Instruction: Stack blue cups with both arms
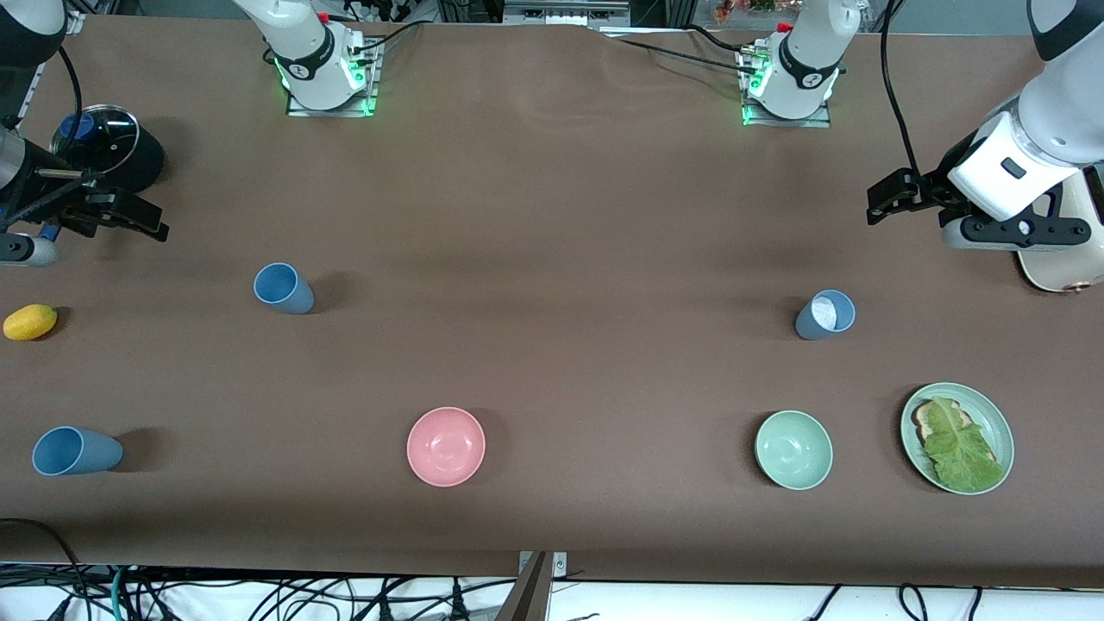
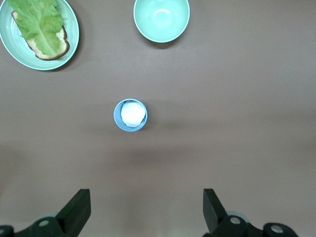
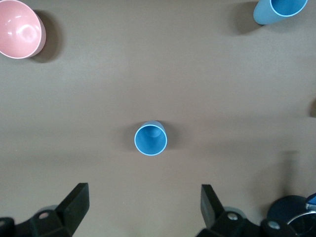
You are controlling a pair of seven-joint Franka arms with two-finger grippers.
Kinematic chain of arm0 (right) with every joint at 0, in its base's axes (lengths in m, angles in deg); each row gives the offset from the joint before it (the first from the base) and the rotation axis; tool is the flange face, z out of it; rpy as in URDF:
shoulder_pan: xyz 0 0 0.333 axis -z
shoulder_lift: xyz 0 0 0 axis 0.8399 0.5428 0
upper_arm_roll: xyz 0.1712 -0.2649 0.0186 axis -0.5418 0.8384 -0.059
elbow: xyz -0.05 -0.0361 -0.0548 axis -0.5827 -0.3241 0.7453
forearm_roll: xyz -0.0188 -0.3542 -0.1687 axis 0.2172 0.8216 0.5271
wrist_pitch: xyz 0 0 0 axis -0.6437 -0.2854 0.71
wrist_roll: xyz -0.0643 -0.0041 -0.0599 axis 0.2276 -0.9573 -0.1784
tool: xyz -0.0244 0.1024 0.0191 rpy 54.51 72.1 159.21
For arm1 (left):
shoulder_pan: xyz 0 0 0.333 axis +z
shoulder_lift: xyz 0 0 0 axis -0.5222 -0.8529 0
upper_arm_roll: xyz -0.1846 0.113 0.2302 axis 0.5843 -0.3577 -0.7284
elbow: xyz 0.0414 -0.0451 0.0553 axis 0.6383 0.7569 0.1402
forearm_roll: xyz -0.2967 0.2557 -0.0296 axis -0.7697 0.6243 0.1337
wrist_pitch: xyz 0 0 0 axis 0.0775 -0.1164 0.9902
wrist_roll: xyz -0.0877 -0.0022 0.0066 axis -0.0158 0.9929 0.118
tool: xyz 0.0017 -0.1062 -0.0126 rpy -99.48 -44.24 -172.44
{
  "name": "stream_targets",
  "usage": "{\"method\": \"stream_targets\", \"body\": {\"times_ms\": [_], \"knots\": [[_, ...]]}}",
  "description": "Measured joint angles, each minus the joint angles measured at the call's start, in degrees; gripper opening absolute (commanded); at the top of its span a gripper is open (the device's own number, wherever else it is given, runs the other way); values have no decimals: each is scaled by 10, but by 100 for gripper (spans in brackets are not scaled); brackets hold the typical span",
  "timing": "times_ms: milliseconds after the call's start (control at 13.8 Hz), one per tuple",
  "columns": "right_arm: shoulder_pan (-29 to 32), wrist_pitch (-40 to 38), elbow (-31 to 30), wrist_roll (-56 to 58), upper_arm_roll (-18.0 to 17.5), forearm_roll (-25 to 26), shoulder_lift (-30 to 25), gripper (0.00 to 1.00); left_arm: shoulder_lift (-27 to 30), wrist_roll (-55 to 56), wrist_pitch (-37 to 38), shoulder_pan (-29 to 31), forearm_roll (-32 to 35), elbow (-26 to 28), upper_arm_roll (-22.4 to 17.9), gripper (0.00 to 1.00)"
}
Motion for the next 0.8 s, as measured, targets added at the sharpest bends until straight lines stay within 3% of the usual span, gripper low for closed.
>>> {"method": "stream_targets", "body": {"times_ms": [797], "knots": [[0,0,0,0,0,0,0,100,0,-3,10,0,0,0,0,100]]}}
